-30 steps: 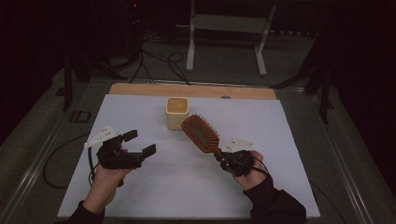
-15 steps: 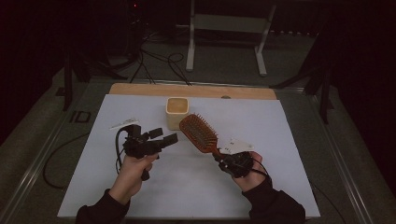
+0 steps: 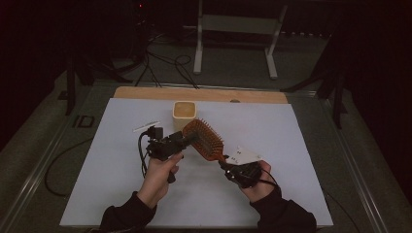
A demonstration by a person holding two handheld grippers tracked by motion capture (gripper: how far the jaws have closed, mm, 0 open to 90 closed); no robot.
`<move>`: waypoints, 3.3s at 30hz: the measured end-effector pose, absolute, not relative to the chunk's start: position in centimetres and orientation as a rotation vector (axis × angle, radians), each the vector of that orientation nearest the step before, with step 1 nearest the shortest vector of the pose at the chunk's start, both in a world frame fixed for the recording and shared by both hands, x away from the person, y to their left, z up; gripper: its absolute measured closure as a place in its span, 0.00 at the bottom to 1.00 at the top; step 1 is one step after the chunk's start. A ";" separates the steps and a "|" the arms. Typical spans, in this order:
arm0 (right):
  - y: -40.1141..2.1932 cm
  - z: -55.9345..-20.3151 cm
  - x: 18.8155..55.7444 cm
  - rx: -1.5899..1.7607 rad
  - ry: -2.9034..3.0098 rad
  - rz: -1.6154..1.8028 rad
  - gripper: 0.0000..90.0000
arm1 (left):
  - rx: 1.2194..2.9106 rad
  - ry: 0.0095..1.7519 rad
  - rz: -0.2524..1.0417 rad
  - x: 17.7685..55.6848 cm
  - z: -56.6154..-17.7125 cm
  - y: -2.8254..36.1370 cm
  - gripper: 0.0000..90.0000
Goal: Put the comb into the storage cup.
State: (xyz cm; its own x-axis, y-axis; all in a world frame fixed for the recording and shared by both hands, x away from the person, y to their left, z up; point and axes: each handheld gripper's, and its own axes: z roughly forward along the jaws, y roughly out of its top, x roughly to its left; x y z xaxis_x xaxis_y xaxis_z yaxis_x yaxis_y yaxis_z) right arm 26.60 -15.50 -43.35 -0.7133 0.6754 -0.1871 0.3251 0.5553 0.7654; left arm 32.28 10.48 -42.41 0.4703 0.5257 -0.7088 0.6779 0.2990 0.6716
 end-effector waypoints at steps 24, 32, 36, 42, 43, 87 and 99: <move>-15.0 -43.7 26.2 0.759 2.331 1.021 0.81 | 1.256 1.225 -0.212 33.0 -44.4 9.3 0.42; -15.0 -43.9 26.3 0.769 2.322 1.014 0.81 | 1.246 1.198 -0.228 33.2 -44.0 9.2 0.55; -15.2 -44.0 26.4 0.767 2.320 1.021 0.81 | 1.259 1.185 -0.223 33.2 -43.7 9.1 0.57; -15.3 -43.8 26.5 0.786 2.309 1.054 0.80 | 1.286 1.141 -0.209 33.4 -42.7 8.8 0.59; -15.4 -43.8 26.6 0.793 2.313 1.067 0.80 | 1.289 1.132 -0.203 33.3 -42.5 8.7 0.59; -23.2 -45.9 26.6 0.803 2.310 1.432 0.13 | 1.318 1.073 0.223 37.2 -32.6 14.5 0.61; -23.6 -46.5 27.0 0.763 2.313 1.480 0.13 | 1.302 1.097 0.290 39.1 -31.2 15.9 0.61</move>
State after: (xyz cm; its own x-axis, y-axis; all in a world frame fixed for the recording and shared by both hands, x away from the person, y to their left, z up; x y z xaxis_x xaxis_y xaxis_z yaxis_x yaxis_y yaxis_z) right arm 26.96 -23.58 -46.51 -0.8173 0.5749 0.0387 0.2761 0.3318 0.9021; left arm 39.05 15.91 -31.18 0.5013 0.7192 -0.4810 0.3872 0.3107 0.8681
